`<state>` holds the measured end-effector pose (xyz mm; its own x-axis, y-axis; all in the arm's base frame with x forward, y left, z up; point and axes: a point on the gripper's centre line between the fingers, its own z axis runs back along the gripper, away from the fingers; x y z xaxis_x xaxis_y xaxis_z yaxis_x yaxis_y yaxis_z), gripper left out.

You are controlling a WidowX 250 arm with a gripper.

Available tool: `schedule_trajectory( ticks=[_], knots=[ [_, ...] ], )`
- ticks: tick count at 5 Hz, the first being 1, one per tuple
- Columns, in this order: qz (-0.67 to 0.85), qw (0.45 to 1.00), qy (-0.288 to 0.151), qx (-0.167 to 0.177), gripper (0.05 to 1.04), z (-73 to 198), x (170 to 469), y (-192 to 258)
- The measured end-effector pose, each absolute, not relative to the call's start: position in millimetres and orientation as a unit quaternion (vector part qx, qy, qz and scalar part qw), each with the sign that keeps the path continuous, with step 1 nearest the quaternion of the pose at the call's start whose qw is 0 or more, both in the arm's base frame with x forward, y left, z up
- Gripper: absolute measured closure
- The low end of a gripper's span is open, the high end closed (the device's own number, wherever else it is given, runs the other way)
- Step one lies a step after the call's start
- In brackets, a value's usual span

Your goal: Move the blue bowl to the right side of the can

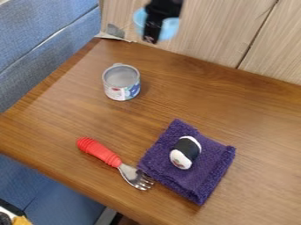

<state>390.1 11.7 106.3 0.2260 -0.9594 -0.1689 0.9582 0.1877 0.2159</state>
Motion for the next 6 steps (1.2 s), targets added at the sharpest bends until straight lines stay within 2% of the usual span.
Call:
schedule_trajectory(
  ticks=[1, 2, 4, 6],
  knots=[
    [-0.68, 0.722, 0.003, 0.126, 1.013, 91, 371, -39],
    [-0.719, 0.686, 0.009, 0.115, 1.013, 72, 353, -71],
    [-0.754, 0.65, -0.008, 0.096, 1.013, 45, 332, -100],
    [-0.771, 0.632, 0.003, 0.085, 1.013, 34, 328, -106]
  ],
)
